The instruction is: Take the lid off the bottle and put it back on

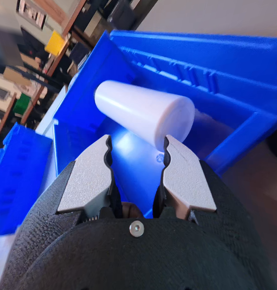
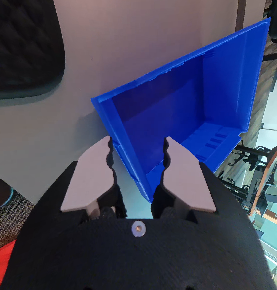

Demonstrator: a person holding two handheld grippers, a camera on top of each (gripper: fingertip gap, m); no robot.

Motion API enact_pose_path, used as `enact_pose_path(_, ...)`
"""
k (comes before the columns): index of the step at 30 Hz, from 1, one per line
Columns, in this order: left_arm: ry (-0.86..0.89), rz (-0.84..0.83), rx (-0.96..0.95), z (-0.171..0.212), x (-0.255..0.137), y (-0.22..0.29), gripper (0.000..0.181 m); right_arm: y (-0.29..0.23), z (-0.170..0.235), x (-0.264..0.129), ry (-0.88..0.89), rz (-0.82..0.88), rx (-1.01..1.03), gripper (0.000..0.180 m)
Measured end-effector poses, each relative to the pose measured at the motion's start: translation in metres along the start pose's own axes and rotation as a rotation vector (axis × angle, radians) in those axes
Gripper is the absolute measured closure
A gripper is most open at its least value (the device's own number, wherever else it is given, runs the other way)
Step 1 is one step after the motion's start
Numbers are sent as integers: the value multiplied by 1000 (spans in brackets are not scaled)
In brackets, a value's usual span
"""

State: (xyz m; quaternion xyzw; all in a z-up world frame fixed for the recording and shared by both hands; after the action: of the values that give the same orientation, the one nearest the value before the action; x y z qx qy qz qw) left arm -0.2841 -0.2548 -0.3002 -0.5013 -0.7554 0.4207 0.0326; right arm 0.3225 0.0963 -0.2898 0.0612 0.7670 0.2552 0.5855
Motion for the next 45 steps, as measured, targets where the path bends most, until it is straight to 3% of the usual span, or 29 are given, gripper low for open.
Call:
enact_pose_path(4, -119, -163, -67, 24, -9, -22, 127, 2, 5, 3, -27, 8, 14, 117)
enact_pose_path(8, -75, -242, -88, 26, -26, -31, 132, 1, 5, 3, -32, -7, 19, 117)
enact_pose_path(13, 249, 32, -297, -22, -47, 5, 128, -12, -4, 0, 83, -157, 70, 105)
enact_pose_path(16, 310, 224, -474, -50, -46, 35, 111, -19, -29, 2, 257, -275, 158, 90)
enact_pose_path(18, 288, 240, -531, -60, -36, 51, 108, -18, -44, 10, 307, -290, 212, 85)
enact_pose_path(21, 244, 200, -506, -64, -16, 67, 114, -10, -54, 30, 247, -206, 260, 99)
enact_pose_path(23, 200, 140, -444, -60, -6, 71, 141, -6, -54, 40, 177, -125, 282, 120)
enact_pose_path(26, 195, 108, -359, -57, -5, 68, 143, -1, -55, 42, 125, -54, 304, 141)
enact_pose_path(28, 190, 119, -365, -54, -8, 66, 143, -3, -59, 41, 151, -90, 343, 138)
enact_pose_path(30, 201, 146, -373, -51, -15, 63, 134, -8, -65, 40, 179, -133, 347, 124)
enact_pose_path(33, 262, 160, -450, -57, -32, 40, 121, -1, -74, 27, 220, -63, 325, 104)
enact_pose_path(37, 298, 58, -570, -70, -41, -23, 101, 0, -110, 0, 421, -15, 241, 98)
enact_pose_path(40, 154, 34, -485, -76, -16, -56, 76, -21, -143, -7, 580, -130, 179, 97)
enact_pose_path(45, -209, 172, -340, -74, 63, -86, 68, -48, -165, 12, 596, -277, 106, 93)
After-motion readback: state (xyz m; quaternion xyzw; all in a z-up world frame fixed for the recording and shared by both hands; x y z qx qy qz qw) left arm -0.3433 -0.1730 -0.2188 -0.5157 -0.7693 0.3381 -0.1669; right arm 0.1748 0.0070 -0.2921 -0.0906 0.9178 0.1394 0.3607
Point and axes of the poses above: each gripper's, where its closed fingertips meet, x out along the fingers, z out of its underside, y = z × x across the jaws, the point moved 5 cm from there along -x, back along the fingers, and after that the axes turned 8 degrees about -z, right-handed, at the moved point
